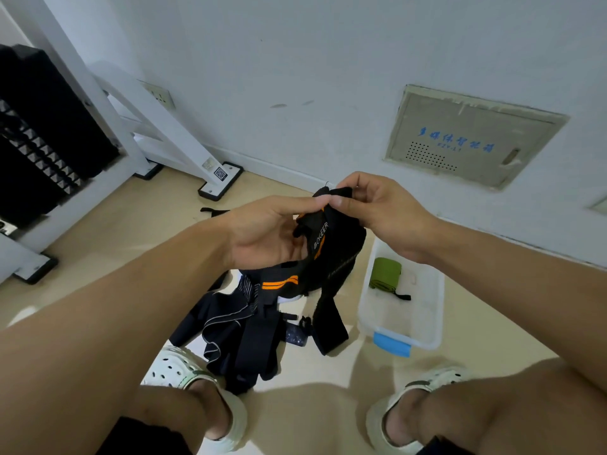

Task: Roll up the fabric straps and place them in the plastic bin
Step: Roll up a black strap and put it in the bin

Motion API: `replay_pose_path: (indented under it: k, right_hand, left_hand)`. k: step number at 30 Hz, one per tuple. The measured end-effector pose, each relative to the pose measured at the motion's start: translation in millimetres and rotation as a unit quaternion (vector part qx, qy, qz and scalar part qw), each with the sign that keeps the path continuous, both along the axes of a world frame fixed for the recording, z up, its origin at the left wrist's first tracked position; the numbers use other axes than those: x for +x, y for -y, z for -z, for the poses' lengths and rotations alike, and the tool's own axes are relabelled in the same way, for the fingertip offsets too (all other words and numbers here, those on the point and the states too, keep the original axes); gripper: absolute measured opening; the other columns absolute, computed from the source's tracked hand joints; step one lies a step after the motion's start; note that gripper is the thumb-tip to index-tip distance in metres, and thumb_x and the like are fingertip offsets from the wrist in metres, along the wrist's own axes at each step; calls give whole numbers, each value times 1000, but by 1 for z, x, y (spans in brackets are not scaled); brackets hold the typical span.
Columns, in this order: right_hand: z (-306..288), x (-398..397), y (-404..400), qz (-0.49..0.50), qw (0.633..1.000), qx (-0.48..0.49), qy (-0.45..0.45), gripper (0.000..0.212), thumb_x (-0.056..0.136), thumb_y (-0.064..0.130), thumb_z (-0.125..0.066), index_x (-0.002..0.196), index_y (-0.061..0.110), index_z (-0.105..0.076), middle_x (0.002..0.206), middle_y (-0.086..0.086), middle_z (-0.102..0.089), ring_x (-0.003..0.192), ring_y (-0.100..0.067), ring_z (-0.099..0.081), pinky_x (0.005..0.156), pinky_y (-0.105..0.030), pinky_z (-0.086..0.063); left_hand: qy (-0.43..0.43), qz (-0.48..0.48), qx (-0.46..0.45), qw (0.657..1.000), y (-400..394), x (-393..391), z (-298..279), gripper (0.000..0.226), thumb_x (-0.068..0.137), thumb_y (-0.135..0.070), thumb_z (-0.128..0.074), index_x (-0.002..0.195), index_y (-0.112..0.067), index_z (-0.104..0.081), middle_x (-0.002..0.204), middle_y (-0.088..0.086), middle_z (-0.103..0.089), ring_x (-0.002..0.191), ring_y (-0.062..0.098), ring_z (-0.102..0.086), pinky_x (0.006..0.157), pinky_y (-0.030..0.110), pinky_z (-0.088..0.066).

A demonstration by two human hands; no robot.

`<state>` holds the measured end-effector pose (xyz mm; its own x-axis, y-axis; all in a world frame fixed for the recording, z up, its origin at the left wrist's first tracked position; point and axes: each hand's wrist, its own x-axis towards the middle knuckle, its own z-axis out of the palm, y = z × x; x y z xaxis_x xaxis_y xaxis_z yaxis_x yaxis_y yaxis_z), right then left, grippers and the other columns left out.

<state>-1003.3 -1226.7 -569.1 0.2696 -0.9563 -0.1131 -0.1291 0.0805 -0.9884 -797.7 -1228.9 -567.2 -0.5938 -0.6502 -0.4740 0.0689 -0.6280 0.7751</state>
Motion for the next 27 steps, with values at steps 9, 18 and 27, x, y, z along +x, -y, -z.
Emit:
replay_pose_path:
  k: [9,18,27]
  right_hand:
    - [1,5,3,49,999,-18,-13,3,96,13,-68,93,15,-67,80,2,-73,67,-8,-67,63,-18,-52]
    - [13,-9,14,129,990,-13,-59,8,94,22,-72,90,23,-65,84,2,-75,81,-19,-66,78,-43,-52]
    - [7,-14,19,215,970,-70,-87,12,97,22,-68,88,22,-59,86,1,-76,73,-18,-74,77,-40,-61]
  left_hand:
    - [55,-152,-18,987,0,-16,-4,17,84,-28,-82,92,-18,-71,84,-1,-66,81,12,-56,80,26,-41]
    - [100,-375,9,922,20,19,2,31,82,-31,-86,100,-14,-66,92,5,-69,79,17,-66,59,21,-57]
    - [94,-376,-46,921,27,23,12,31,89,-27,-80,106,-5,-68,94,7,-78,90,18,-78,83,35,-64]
